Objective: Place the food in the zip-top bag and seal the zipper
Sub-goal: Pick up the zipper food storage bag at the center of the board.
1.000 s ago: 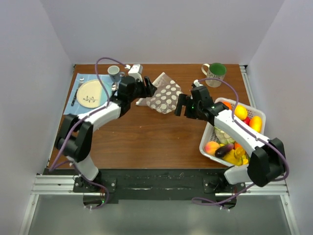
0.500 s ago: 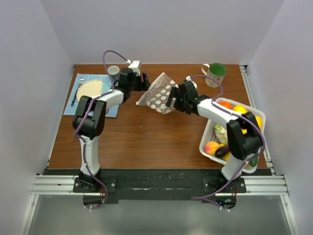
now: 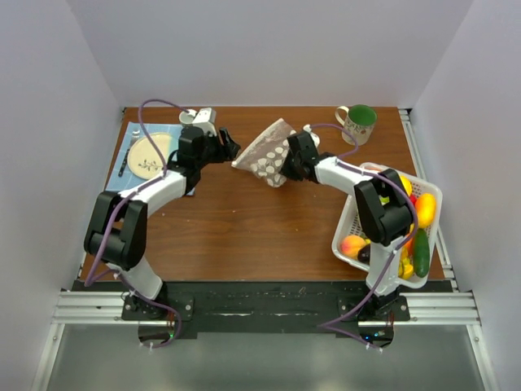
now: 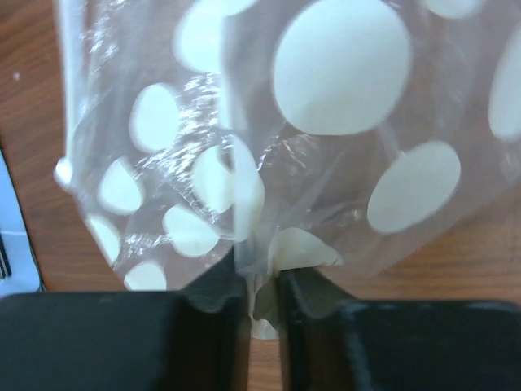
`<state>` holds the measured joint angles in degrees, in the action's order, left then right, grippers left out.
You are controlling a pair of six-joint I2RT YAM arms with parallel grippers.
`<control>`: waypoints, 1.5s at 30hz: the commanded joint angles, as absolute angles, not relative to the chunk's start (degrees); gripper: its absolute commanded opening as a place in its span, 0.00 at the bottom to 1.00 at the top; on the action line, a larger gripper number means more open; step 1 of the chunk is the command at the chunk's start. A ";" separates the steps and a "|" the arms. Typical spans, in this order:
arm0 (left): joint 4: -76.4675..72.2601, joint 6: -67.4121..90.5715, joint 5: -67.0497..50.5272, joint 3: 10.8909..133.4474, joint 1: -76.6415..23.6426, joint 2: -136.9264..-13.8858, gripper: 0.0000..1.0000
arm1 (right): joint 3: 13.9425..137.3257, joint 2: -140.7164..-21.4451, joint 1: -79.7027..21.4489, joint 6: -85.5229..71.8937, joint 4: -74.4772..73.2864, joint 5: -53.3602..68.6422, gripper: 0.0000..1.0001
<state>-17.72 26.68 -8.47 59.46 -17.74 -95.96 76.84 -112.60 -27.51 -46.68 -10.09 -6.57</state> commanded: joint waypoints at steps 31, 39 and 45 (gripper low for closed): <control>-41.66 64.51 -39.89 35.16 -4.75 -75.06 0.50 | 46.15 -62.49 -23.46 -24.52 -3.87 41.65 0.04; -39.39 62.15 -42.54 34.37 -4.75 -73.48 0.49 | 46.76 -60.73 -25.84 -24.87 -2.37 43.85 0.05; -38.75 61.26 -42.97 33.14 -4.83 -71.90 0.49 | 47.20 -60.64 -26.89 -25.92 -1.32 44.47 0.06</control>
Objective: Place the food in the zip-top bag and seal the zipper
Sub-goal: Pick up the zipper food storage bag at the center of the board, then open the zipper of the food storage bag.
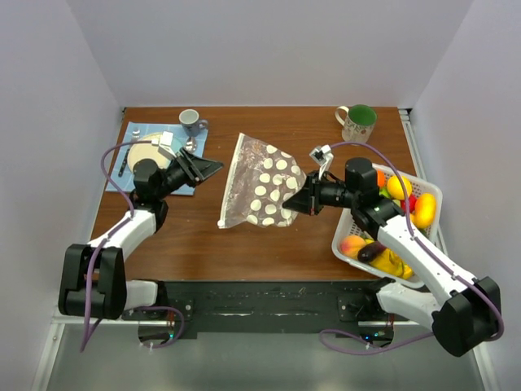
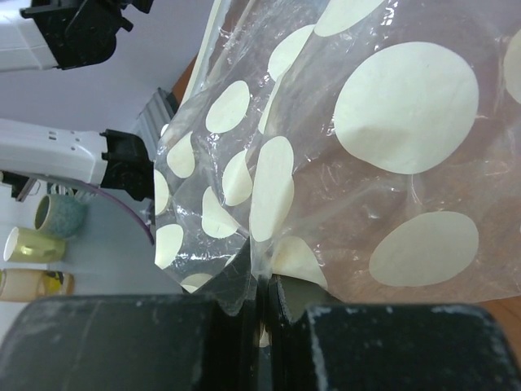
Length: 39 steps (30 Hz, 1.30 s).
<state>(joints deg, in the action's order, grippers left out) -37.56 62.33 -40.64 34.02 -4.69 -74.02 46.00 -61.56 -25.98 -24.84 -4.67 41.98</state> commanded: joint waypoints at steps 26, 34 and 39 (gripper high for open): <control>-28.41 54.68 -35.69 31.81 -6.68 -67.50 0.48 | 49.66 -65.22 -30.15 -24.17 0.18 38.94 0.05; -33.66 57.39 -39.11 30.41 -6.24 -68.82 0.48 | 49.40 -65.04 -30.15 -23.47 -1.93 38.23 0.04; -37.96 59.58 -42.54 29.80 -6.24 -71.01 0.47 | 49.48 -65.13 -30.15 -23.90 -1.50 38.41 0.04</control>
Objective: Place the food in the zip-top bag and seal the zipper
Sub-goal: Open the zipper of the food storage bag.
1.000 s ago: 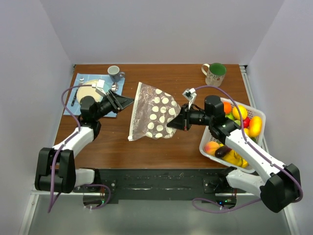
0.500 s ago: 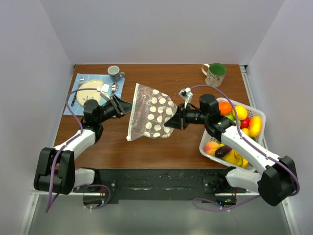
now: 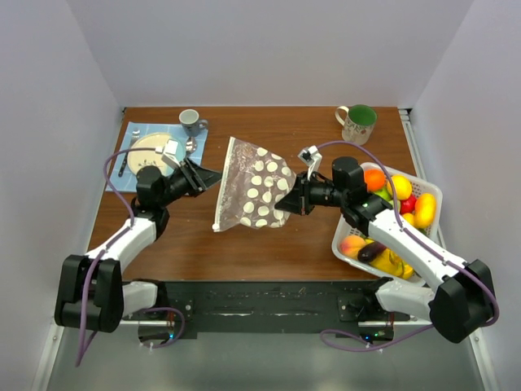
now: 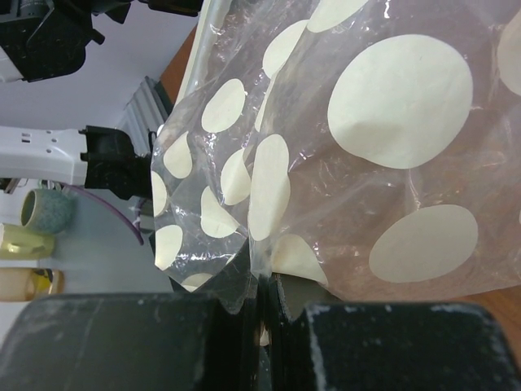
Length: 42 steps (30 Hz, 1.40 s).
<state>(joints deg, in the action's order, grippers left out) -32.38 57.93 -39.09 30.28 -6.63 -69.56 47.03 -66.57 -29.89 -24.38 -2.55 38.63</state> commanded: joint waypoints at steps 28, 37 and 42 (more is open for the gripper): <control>-45.78 63.19 -46.57 29.18 -3.43 -74.26 0.51 | 48.69 -64.16 -30.15 -24.70 -1.14 37.53 0.03; -48.43 63.81 -46.32 29.79 -6.06 -76.46 0.51 | 47.81 -65.13 -30.23 -26.02 1.14 38.41 0.03; -46.59 62.49 -44.57 30.50 -7.38 -76.55 0.39 | 47.72 -65.39 -30.32 -26.02 1.23 38.06 0.03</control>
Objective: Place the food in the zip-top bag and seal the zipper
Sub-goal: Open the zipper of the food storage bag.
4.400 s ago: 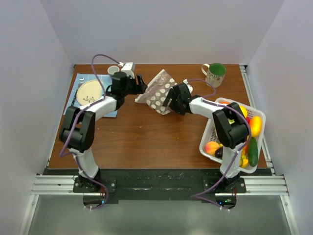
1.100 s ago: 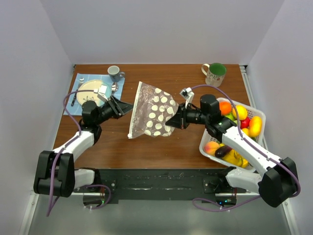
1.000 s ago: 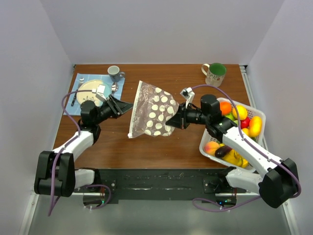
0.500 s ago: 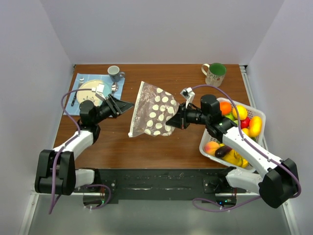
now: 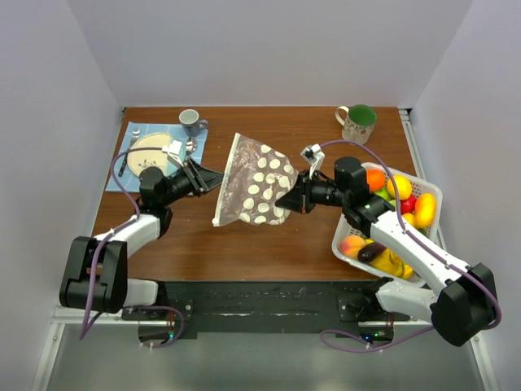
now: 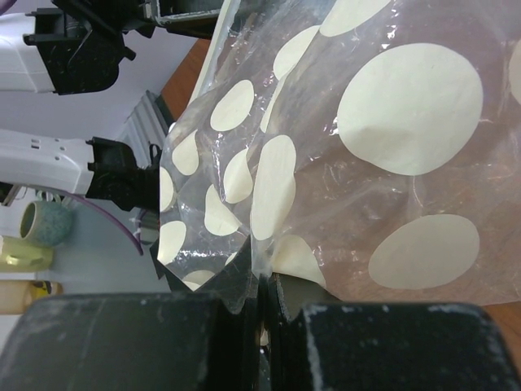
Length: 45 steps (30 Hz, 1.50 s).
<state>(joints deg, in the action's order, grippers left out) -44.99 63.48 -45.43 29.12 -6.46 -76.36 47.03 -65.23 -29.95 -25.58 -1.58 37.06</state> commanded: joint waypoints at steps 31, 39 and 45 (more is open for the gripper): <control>-4.48 43.06 8.08 41.57 -26.62 -66.61 0.00 | 78.94 -92.55 -43.86 -38.58 -17.86 -6.68 0.54; -7.03 48.07 10.54 42.45 -29.44 -69.78 0.00 | 73.48 -89.83 -44.21 -41.39 -15.47 -9.93 0.55; -9.14 50.18 10.02 43.24 -31.64 -70.49 0.00 | 72.77 -91.31 -44.21 -42.62 -13.36 -8.01 0.58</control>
<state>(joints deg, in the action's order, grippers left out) -4.60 47.48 8.38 41.63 -30.24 -70.17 71.81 -91.72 -43.94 -40.53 -17.67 -7.92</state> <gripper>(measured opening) 0.019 0.579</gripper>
